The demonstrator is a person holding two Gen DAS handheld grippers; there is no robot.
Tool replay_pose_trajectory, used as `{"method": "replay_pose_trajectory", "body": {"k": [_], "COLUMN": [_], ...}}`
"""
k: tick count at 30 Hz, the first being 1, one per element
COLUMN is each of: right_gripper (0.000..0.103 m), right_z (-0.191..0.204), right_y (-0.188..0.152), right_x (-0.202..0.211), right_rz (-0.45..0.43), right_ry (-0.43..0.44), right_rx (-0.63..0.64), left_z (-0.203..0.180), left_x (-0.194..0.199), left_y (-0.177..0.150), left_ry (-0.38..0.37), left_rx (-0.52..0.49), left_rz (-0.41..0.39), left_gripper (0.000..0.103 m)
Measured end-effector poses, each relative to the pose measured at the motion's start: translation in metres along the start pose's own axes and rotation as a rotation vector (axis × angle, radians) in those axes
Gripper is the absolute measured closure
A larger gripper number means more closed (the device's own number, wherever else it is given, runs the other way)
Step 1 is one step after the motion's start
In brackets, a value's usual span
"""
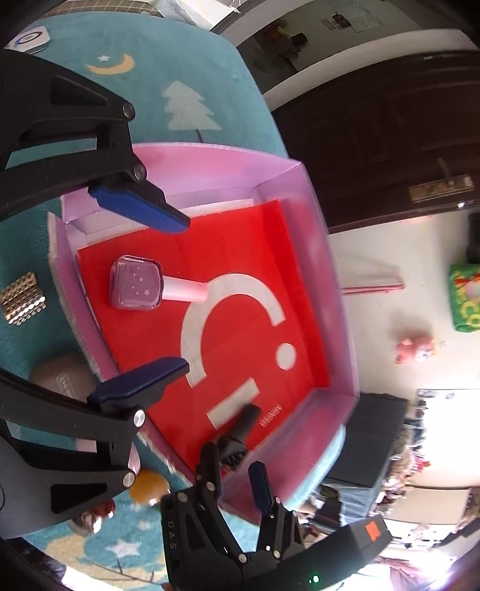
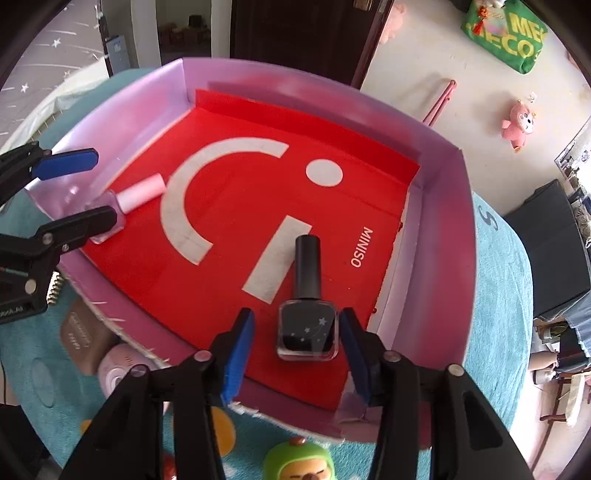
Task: Organize rigid objects
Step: 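Lift both tools out of the box back over the table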
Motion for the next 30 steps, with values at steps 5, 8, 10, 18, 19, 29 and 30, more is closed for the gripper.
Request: {"method": "replay_pose_trajectory", "body": {"k": [5,8,10,18,19,29,30], "right_gripper": [0.038,0.033,0.025,0.006,0.004,0.000,0.000], "right_z": [0.005,0.009,0.015,0.045,0.050,0.086,0.087], "right_y": [-0.002,-0.007,-0.012,-0.049,-0.056,-0.131,-0.136], "right_x": [0.027,0.052,0.072,0.142,0.152,0.183,0.179], "right_rz": [-0.084,-0.157,-0.216,-0.416,-0.451,-0.664,-0.668], "right_ry": [0.003,0.014,0.018,0.009,0.004,-0.061,-0.070], "right_rx": [-0.013,-0.032,-0.026,-0.028,-0.026,-0.059,-0.065], "left_z": [0.003,0.005,0.007,0.006,0.006,-0.010,-0.012], "left_x": [0.041,0.063,0.079,0.126,0.133,0.162,0.163], "left_y": [0.001,-0.001,-0.005,-0.031,-0.037,-0.093,-0.095], "left_ry": [0.006,0.017,0.021,0.046,0.052,0.099,0.104], "left_rx": [0.054,0.091,0.121,0.182,0.198,0.281,0.283], "left_rz": [-0.115,-0.169,-0.205,-0.284,-0.303,-0.374,-0.376], "left_gripper": [0.022,0.016,0.010,0.009,0.008,0.003,0.003]}}
Point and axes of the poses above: each gripper's, at about its wrist camera, not at the fingertips, and x roughly against the way its jaws point, z to its left, y to its top, the point moved 6 cm from there along -x, roughly the way its jaws point, and after that the axes turned 13 degrees about y, right-handed, at the moved point
